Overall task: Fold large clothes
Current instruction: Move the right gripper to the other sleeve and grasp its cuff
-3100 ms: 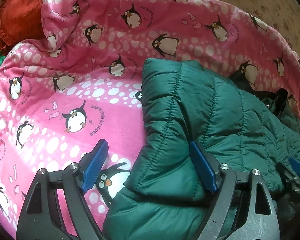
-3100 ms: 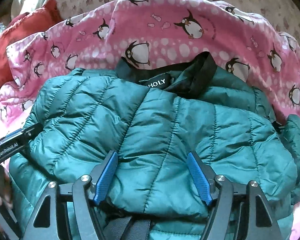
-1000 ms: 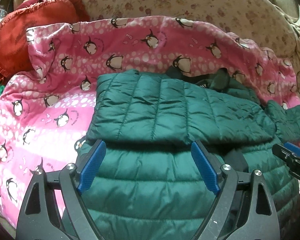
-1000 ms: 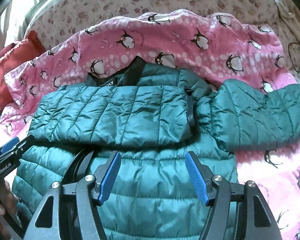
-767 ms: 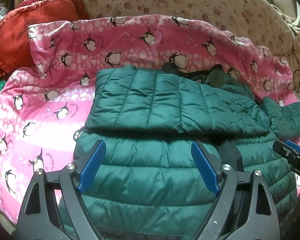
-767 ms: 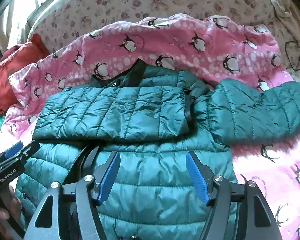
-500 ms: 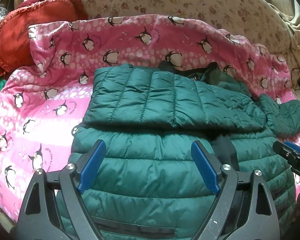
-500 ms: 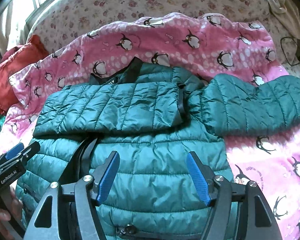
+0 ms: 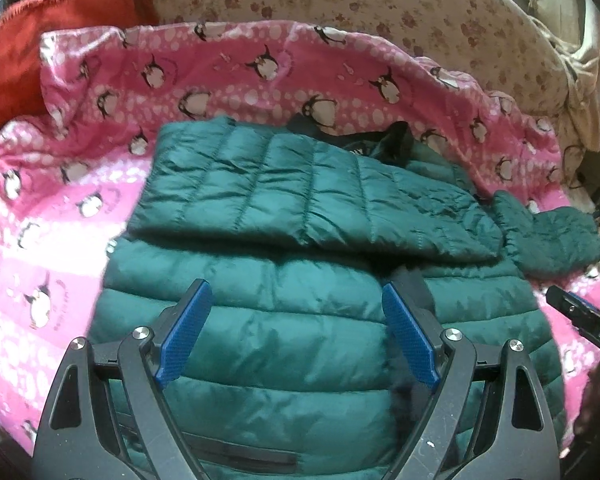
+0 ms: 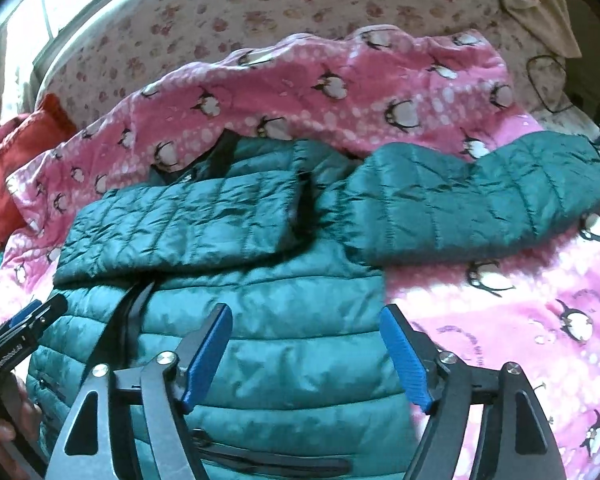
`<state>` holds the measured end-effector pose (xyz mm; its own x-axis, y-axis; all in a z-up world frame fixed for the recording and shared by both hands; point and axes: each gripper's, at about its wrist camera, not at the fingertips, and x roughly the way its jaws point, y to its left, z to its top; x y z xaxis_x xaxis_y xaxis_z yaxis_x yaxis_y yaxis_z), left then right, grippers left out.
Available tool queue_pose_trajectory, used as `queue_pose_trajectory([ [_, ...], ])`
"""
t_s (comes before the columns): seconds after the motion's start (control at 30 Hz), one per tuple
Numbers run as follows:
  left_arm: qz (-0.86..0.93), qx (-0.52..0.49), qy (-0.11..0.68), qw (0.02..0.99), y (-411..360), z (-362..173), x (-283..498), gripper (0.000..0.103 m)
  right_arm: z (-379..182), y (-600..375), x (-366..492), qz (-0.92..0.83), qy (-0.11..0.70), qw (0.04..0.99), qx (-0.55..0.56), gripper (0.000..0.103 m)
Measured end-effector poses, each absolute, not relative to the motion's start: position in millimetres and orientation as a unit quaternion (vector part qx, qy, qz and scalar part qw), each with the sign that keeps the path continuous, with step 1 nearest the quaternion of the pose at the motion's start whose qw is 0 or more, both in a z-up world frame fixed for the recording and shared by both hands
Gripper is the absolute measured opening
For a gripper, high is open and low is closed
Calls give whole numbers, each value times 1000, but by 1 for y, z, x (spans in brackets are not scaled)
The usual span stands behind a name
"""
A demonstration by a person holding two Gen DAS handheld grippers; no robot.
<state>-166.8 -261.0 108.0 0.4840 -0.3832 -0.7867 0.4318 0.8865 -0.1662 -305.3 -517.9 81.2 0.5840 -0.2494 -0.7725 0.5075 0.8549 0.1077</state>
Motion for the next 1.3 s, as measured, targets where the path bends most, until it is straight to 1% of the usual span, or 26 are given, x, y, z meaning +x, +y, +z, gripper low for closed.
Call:
queue_pose_trajectory([
  [0.37, -247, 22, 462, 851, -267, 103, -167, 87, 86, -613, -361, -316, 374, 850, 193, 76],
  [0.7, -236, 20, 473, 849, -261, 97, -162, 87, 94, -725, -420, -393, 300, 818, 293, 76],
  [0.97, -220, 20, 470, 855, -252, 98, -156, 87, 94, -786, -422, -405, 248, 812, 339, 76],
  [1.07, -211, 22, 473, 855, -248, 95, -152, 87, 90, -805, -416, -403, 241, 806, 361, 70],
  [1.13, -206, 22, 475, 855, -245, 94, -149, 87, 87, -812, -414, -407, 237, 802, 368, 58],
  [1.17, -203, 20, 476, 856, -243, 93, -147, 87, 87, -815, -413, -409, 232, 802, 369, 55],
  [1.23, -199, 16, 474, 857, -240, 93, -145, 87, 90, -815, -415, -408, 215, 803, 378, 44],
  [1.27, -198, 14, 474, 858, -238, 93, -144, 87, 93, -814, -416, -405, 207, 806, 380, 41],
  [1.3, -197, 12, 475, 858, -237, 92, -144, 87, 97, -812, -417, -401, 203, 809, 377, 34],
])
